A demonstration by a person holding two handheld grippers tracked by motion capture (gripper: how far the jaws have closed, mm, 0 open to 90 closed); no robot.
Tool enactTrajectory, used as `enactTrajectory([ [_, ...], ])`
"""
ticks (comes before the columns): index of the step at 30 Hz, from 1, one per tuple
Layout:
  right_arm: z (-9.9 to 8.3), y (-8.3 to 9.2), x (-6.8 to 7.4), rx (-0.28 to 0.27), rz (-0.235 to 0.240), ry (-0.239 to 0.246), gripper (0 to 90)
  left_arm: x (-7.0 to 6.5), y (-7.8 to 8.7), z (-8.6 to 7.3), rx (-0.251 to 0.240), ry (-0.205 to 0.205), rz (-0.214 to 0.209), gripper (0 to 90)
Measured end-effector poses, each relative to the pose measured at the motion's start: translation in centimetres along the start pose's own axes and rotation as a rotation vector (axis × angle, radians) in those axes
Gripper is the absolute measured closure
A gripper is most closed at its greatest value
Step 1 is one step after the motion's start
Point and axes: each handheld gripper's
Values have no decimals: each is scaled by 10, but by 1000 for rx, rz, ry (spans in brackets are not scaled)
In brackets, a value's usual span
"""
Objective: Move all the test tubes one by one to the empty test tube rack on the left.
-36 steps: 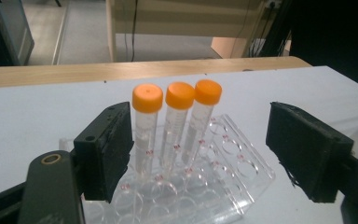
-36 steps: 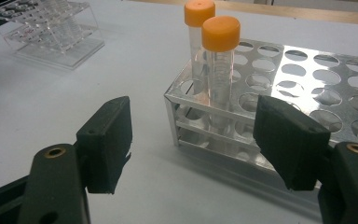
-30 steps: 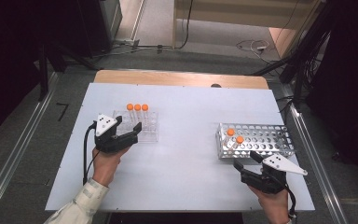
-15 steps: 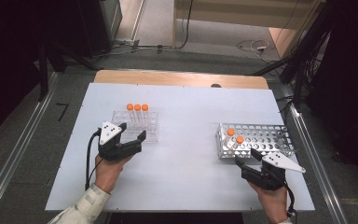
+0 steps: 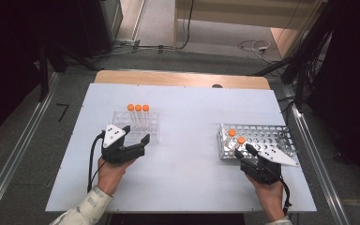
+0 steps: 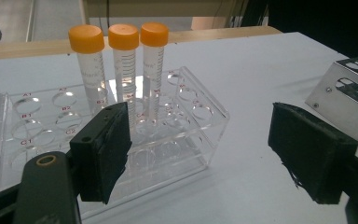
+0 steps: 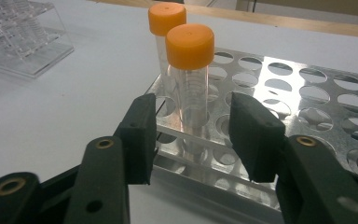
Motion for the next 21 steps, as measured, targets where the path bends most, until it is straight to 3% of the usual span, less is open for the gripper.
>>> enactTrajectory([
  [17,4,-19,2,0,-16,39,708,-1,-1,-1,2,15,-27,209],
  [21,6,-18,0,-10,-17,36,713,-1,-2,-1,2,21,-26,209],
])
Point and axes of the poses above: each handheld gripper's, and its own axes: y roughly backward along the jaws, z roughly out of its top, x roughly to its left, and after that the axes turned 4 degrees about -y, right-handed
